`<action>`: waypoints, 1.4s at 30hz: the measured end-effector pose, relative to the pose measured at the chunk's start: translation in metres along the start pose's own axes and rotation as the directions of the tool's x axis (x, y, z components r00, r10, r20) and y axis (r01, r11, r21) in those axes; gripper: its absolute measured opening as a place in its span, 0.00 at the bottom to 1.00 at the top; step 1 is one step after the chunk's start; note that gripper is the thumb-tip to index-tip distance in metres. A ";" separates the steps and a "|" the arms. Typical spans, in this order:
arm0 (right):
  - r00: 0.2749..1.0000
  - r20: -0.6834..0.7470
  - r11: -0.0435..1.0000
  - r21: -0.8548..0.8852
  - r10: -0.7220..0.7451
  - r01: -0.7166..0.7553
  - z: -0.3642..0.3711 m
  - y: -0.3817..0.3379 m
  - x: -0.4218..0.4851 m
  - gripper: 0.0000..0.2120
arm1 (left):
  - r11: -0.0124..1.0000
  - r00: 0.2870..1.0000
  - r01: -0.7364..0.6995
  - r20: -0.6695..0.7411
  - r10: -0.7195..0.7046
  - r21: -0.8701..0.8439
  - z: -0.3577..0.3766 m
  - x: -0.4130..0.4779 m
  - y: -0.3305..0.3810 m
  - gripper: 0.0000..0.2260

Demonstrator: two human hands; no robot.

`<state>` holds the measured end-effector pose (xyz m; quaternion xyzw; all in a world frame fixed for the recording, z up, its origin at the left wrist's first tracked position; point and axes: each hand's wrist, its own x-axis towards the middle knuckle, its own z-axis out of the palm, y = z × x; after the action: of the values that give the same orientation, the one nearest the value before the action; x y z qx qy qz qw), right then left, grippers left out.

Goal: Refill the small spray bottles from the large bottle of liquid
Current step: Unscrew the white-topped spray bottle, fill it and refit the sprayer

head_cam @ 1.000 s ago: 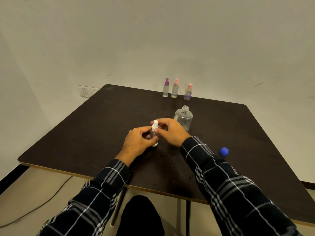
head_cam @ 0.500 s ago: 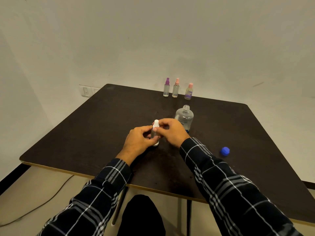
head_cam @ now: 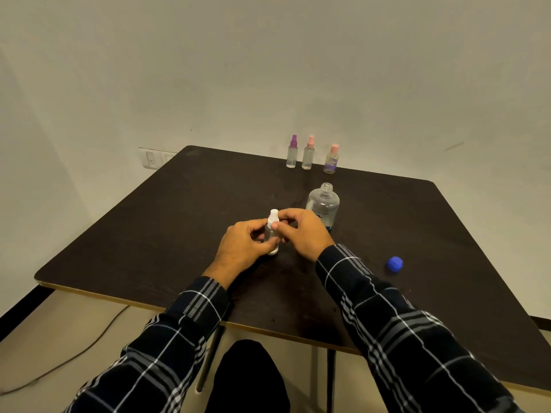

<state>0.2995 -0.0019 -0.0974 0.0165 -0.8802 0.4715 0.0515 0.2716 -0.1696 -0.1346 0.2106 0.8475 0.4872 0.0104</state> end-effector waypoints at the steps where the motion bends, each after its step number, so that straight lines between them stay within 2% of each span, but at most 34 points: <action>1: 1.000 -0.024 1.000 -0.025 0.013 -0.013 0.002 -0.001 -0.002 0.12 | 1.000 1.000 0.002 0.000 -0.002 0.007 0.000 0.000 0.001 0.17; 6: 0.987 -0.162 0.986 -0.162 0.013 -0.040 0.017 -0.003 -0.012 0.12 | 0.999 1.000 0.008 -0.002 -0.008 0.038 -0.001 -0.002 0.003 0.16; 8: 0.942 -0.337 0.980 -0.191 -0.007 -0.061 0.020 0.001 -0.025 0.12 | 0.999 1.000 0.005 0.005 -0.005 0.035 -0.001 -0.001 0.003 0.14; 9: 0.883 -0.469 0.982 -0.162 0.012 -0.100 0.018 0.002 -0.033 0.13 | 0.999 1.000 0.005 0.000 -0.005 0.034 -0.001 -0.002 0.002 0.14; 11: 0.712 -0.690 0.979 -0.022 0.132 -0.203 0.013 0.008 -0.047 0.18 | 0.999 1.000 0.022 -0.018 -0.022 0.037 0.000 -0.003 0.002 0.15; 12: 0.645 -0.742 0.970 0.025 0.181 -0.243 0.010 0.012 -0.050 0.21 | 0.999 0.999 0.029 -0.028 -0.028 0.033 0.000 -0.002 0.002 0.16; 13: 0.616 -0.758 0.959 0.043 0.214 -0.281 0.007 0.017 -0.051 0.24 | 0.999 0.999 0.033 -0.033 -0.032 0.031 0.001 -0.002 0.002 0.17; 14: 0.621 -0.744 0.947 0.051 0.248 -0.318 0.004 0.023 -0.050 0.30 | 0.999 0.999 0.034 -0.029 -0.033 0.035 0.001 -0.002 0.002 0.17; 16: 0.685 -0.658 0.932 0.069 0.312 -0.357 -0.002 0.032 -0.042 0.43 | 0.998 0.999 0.035 -0.022 -0.034 0.054 0.001 -0.002 0.003 0.15; 18: 0.743 -0.580 0.931 0.077 0.334 -0.357 -0.008 0.038 -0.033 0.50 | 0.997 0.999 0.038 -0.022 -0.037 0.074 0.001 -0.002 0.004 0.14; 20: 0.787 -0.524 0.938 0.072 0.326 -0.340 -0.013 0.042 -0.024 0.50 | 0.995 0.999 0.042 -0.022 -0.040 0.087 0.001 -0.001 0.004 0.16; 24: 0.843 -0.433 0.945 0.069 0.318 -0.321 -0.018 0.045 -0.015 0.35 | 0.995 0.999 0.052 -0.021 -0.050 0.090 0.000 0.002 0.002 0.18; 29: 0.785 -0.490 0.918 0.098 0.380 -0.384 -0.044 0.054 -0.003 0.35 | 0.992 1.000 0.018 0.019 -0.021 0.127 0.004 0.016 0.008 0.12; 35: 0.732 -0.541 0.896 0.104 0.415 -0.431 -0.068 0.072 0.003 0.35 | 0.990 0.997 -0.056 0.062 0.048 0.132 0.031 0.069 0.023 0.16; 39: 0.691 -0.608 0.884 0.037 0.390 -0.467 -0.072 0.086 0.007 0.36 | 0.978 0.991 -0.119 0.082 0.106 0.173 0.048 0.117 0.032 0.19; 42: 0.655 -0.659 0.872 0.001 0.369 -0.490 -0.071 0.096 0.011 0.37 | 0.980 0.992 -0.106 0.082 0.093 0.170 0.060 0.153 0.030 0.21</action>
<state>0.2861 0.1107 -0.1363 -0.3591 -0.8251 0.3665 0.2364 0.1559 -0.0506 -0.1125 0.2707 0.8742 0.4031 -0.0014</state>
